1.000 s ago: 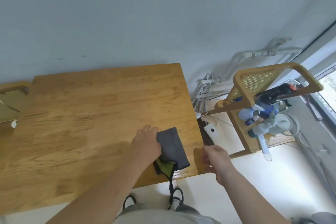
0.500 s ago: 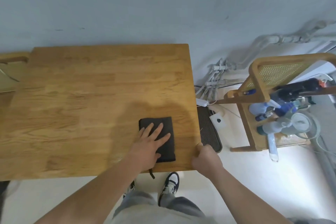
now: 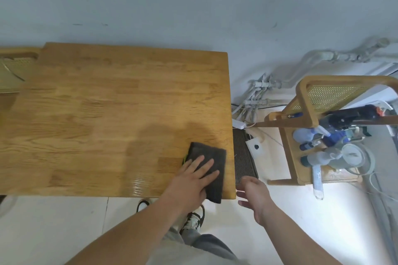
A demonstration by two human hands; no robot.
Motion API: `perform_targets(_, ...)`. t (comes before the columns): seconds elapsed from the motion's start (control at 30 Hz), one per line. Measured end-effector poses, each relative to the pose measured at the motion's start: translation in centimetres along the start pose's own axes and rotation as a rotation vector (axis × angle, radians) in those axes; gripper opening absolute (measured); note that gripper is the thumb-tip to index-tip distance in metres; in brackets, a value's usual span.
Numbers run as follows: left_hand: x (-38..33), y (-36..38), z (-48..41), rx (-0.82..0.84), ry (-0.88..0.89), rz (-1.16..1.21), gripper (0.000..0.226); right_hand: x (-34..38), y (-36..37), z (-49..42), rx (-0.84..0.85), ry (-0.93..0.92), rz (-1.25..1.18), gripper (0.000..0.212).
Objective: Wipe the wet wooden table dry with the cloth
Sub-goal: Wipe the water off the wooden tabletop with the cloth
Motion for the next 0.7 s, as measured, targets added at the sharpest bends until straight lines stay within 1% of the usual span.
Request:
perform_targets(0.03, 2.7, -0.2, 0.2, -0.034, -0.079, 0.021, 0.064, 0.9, 0.1, 0.1, -0.01, -0.068, 0.096, 0.019)
perform_targets(0.1, 8.3, -0.6, 1.3, -0.089, -0.286, 0.069, 0.065, 3.2, 0.7, 0.6, -0.005, -0.243, 0.255, 0.004)
perform_targets(0.17, 12.2, -0.5, 2.6, -0.075, -0.525, 0.155, 0.066, 5.1, 2.0, 1.2, 0.056, -0.408, 0.361, 0.016)
perform_targets(0.2, 12.8, -0.3, 3.0, -0.068, -0.625, 0.208, 0.066, 5.3, 2.7, 1.4, 0.093, -0.437, 0.394, 0.021)
perform_targets(0.23, 12.5, -0.2, 3.0, -0.066, -0.701, 0.244, 0.066, 5.2, 3.1, 1.5, 0.115, -0.425, 0.421, 0.024)
perform_targets(0.27, 11.2, -0.2, 2.7, -0.062, -0.742, 0.262, 0.066, 4.8, 3.3, 1.5, 0.123, -0.397, 0.442, 0.022)
perform_targets(0.3, 9.3, 0.0, 2.4, -0.054, -0.737, 0.267, 0.068, 4.5, 3.1, 1.5, 0.126, -0.38, 0.458, 0.021)
perform_targets(0.33, 6.8, 0.0, 1.9, -0.047, -0.682, 0.262, 0.069, 4.3, 3.0, 1.5, 0.137, -0.369, 0.467, 0.026)
perform_targets(0.4, 0.9, 0.6, 1.5, -0.019, -0.438, 0.207, 0.07, 4.0, 2.6, 1.2, 0.172, -0.352, 0.461, 0.034)
perform_targets(0.47, -3.0, 1.5, 1.7, 0.005, -0.174, 0.128, 0.066, 3.8, 2.4, 0.8, 0.187, -0.337, 0.454, 0.03)
perform_targets(0.5, -3.4, 1.8, 1.9, -0.004, -0.101, 0.102, 0.064, 3.7, 2.3, 0.6, 0.164, -0.341, 0.468, 0.027)
perform_targets(0.57, -1.6, 2.0, 2.0, -0.035, -0.045, 0.065, 0.06, 4.0, 2.2, -0.1, 0.074, -0.41, 0.595, 0.023)
perform_targets(0.6, 0.1, 2.0, 2.2, -0.056, -0.042, 0.052, 0.057, 4.4, 2.6, -0.1, 0.047, -0.451, 0.665, 0.027)
perform_targets(0.63, 2.3, 2.0, 2.5, -0.069, -0.07, 0.052, 0.056, 5.1, 3.5, 0.2, 0.047, -0.481, 0.724, 0.033)
perform_targets(0.67, 5.2, 1.9, 3.0, -0.08, -0.139, 0.072, 0.056, 5.7, 4.7, 0.5, 0.071, -0.505, 0.764, 0.039)
perform_targets(0.7, 8.6, 1.6, 3.7, -0.097, -0.243, 0.103, 0.057, 6.5, 6.1, 0.9, 0.115, -0.536, 0.795, 0.043)
Point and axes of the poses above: each hand's wrist, its own z-axis away from the middle knuckle, its own y-axis out of the palm, x = y × z, the point moved 8 cm from there along -z, towards the middle knuckle, and after that the axes turned 13 degrees about -y, right-handed, at the moved point
